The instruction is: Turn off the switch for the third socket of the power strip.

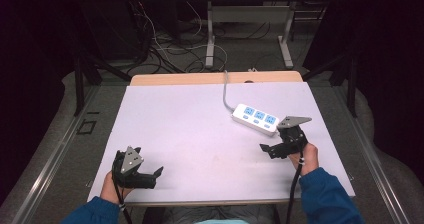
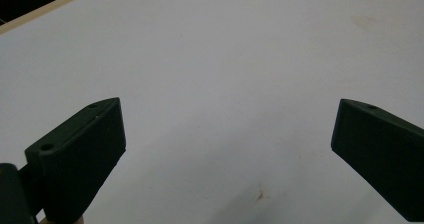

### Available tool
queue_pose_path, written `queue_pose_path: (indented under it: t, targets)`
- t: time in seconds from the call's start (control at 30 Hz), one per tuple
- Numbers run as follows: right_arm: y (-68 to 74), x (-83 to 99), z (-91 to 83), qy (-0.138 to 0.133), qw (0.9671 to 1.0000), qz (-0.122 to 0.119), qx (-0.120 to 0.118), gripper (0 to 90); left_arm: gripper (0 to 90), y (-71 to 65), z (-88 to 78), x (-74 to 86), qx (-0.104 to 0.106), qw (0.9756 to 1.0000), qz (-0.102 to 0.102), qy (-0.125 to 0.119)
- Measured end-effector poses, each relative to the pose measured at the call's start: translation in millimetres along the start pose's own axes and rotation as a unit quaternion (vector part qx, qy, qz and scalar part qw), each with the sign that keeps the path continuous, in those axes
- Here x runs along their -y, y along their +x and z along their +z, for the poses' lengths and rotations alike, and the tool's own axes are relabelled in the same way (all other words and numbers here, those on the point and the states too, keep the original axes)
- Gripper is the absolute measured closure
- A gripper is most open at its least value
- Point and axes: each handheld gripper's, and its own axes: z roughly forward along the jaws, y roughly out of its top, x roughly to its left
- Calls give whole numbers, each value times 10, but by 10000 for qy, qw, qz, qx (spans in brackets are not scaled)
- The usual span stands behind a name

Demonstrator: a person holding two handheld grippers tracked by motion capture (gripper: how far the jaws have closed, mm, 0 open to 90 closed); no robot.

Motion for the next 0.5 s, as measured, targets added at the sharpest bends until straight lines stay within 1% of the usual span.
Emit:
queue_pose_path:
  t: [0.03, 0.1, 0.17, 0.2, 0.23, 0.3, 0.33, 0.43, 0.47, 0.5]
  targets:
    - [-11, -4, 12, -2, 10000, 9, -30, 39, 9, 1, 1, 0, 0, 10000, 2, 4]
    - [-25, -18, 20, 5, 10000, 80, -16, 39, 10, 0, 1, 0, 0, 10000, 3, 3]
    - [-50, -30, 42, -26, 10000, 29, -17, 39, 10, 0, 1, -1, 1, 10000, 4, 1]
    - [-56, -35, 50, 13, 10000, 63, -21, 39, 9, 0, 0, 0, 1, 10000, 3, 2]
    - [-65, -40, 66, -11, 10000, 56, -23, 39, 9, -1, 0, 0, 0, 10000, 2, -1]
    - [-75, -51, 83, 4, 9999, 117, -37, 38, 10, -1, 0, -1, -1, 10000, -3, -6]
    - [-91, -57, 92, -11, 10000, 78, -25, 38, 9, 0, 1, -1, -1, 10000, 2, 2]
    - [-113, -77, 116, 1, 9999, 160, -32, 32, 9, 0, 3, -2, -4, 10000, 1, 2]
    - [-123, -83, 119, -5, 9999, 151, -23, 30, 9, -1, 3, -2, -1, 10000, 1, 2]
    - [-130, -89, 124, -14, 9998, 204, -56, 26, 9, -1, 4, -2, -1, 10000, 3, 4]
